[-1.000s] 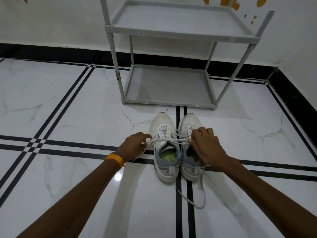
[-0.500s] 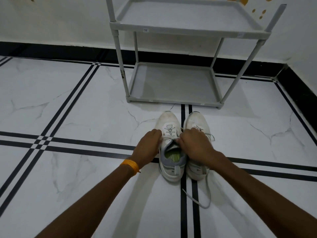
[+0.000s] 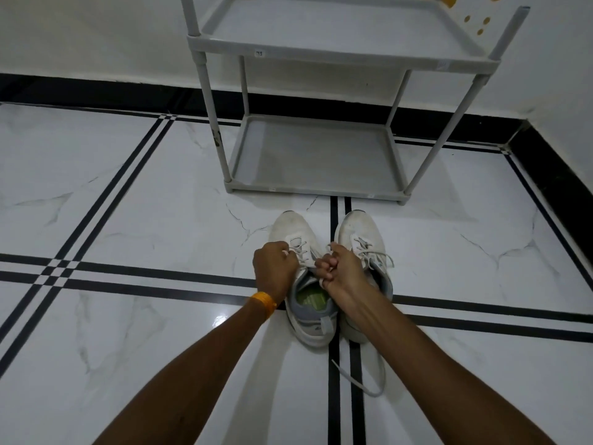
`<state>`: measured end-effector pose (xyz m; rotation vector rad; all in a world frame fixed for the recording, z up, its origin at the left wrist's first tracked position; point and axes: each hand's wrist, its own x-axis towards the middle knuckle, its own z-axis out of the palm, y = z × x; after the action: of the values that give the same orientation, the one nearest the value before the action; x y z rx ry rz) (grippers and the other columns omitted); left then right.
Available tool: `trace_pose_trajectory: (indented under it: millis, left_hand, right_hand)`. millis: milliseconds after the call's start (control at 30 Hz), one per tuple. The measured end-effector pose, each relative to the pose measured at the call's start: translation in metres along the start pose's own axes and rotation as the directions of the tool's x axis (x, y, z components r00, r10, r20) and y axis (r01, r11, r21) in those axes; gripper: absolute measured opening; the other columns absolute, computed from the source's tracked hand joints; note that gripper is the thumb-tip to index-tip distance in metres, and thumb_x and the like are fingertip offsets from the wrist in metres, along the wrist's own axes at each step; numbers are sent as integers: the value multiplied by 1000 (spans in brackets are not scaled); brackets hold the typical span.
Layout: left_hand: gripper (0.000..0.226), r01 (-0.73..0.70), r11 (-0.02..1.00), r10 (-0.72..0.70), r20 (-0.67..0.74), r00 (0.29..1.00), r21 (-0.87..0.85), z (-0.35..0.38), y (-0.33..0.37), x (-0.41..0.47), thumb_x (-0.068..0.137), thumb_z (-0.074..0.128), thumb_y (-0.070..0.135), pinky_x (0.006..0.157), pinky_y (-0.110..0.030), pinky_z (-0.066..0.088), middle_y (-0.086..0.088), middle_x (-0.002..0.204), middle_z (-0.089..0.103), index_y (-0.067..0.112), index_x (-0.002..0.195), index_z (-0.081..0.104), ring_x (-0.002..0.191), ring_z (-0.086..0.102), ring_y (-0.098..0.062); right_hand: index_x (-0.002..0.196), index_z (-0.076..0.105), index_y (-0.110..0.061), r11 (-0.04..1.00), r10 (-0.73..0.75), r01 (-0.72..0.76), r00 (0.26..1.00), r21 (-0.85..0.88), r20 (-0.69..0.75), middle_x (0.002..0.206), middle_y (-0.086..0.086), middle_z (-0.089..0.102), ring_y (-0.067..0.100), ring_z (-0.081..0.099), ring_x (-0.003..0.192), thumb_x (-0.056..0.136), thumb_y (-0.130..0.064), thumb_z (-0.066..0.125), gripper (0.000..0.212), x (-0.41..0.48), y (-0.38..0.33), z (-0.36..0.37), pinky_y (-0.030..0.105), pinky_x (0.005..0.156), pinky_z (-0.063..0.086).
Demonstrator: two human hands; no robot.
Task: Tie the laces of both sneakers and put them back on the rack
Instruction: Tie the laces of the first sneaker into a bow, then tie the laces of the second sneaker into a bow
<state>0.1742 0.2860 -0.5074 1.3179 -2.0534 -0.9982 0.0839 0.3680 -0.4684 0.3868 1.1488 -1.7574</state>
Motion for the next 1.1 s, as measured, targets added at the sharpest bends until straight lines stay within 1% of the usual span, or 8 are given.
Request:
trace_pose_trajectory:
  millis: [333, 533, 633, 733, 800, 933, 1000, 1100]
  left_hand:
    - [35, 8, 1000, -8, -7, 1000, -6, -12, -2, 0, 78, 60, 5, 47, -25, 25, 2, 45, 36, 13, 50, 40, 44, 31, -11]
    - [46, -78, 984, 82, -19, 996, 158, -61, -33, 26, 82, 60, 10, 47, -26, 24, 5, 45, 33, 21, 48, 32, 47, 34, -18]
    - [35, -105, 959, 98, 39, 994, 265, -71, -43, 31, 88, 59, 23, 52, -27, 30, 0, 52, 47, 19, 57, 43, 51, 44, -17]
    - [19, -185, 870, 201, 13, 979, 457, -61, -27, 28, 88, 59, 32, 71, -38, 48, -10, 94, 65, 14, 95, 57, 87, 59, -28]
    - [29, -356, 833, 377, 37, 925, 424, -42, 2, 19, 88, 60, 26, 88, -44, 48, -8, 116, 63, 14, 115, 58, 108, 55, -29]
    - [20, -499, 866, 453, 383, 805, 23, 4, 61, -13, 93, 57, 20, 78, -33, 50, -7, 107, 65, 12, 109, 66, 86, 60, -19]
    - [21, -481, 876, 405, 502, 764, 26, 26, 65, -23, 93, 58, 23, 78, -31, 48, -9, 106, 67, 12, 109, 66, 92, 62, -22]
    - [15, -416, 909, 352, 464, 813, 40, 43, 60, -27, 90, 61, 22, 78, -36, 50, -10, 101, 65, 10, 98, 64, 92, 60, -25]
  right_hand:
    - [70, 38, -13, 1000, 13, -14, 999, 22, 45, 43, -3, 36, 10, 34, 44, 101, -13, 43, 32, 3, 12, -1, 18, 32, 27]
    - [60, 45, -8, 974, 154, -186, 963, 128, 223, 58, 10, 58, 19, 58, 64, 101, -22, 50, 43, -9, 55, 30, 29, 66, 54]
    - [75, 62, -2, 982, 92, -39, 952, -184, 292, 83, 16, 67, 25, 67, 85, 100, -26, 52, 36, -19, 51, 39, 37, 86, 58]
    - [94, 72, -11, 475, -118, 383, 920, -792, 374, 102, 10, 73, 20, 69, 92, 97, -42, 54, 36, -31, 17, 26, 41, 91, 56]
    - [104, 73, -11, 15, -337, 491, 823, -871, 458, 106, 7, 74, 12, 67, 85, 97, -29, 57, 25, -33, -18, 6, 35, 86, 57]
    - [118, 69, -14, -434, -345, 358, 781, -826, 520, 118, 8, 70, 24, 66, 100, 90, -11, 63, 30, -29, -78, -44, 34, 90, 52]
    - [120, 67, -15, -510, -269, 286, 843, -811, 466, 119, 10, 69, 28, 65, 104, 89, -16, 65, 31, -22, -87, -64, 37, 90, 52]
    - [103, 71, -12, -322, -367, 323, 824, -890, 432, 103, 8, 73, 24, 67, 95, 84, -18, 71, 20, -14, -85, -85, 32, 81, 52]
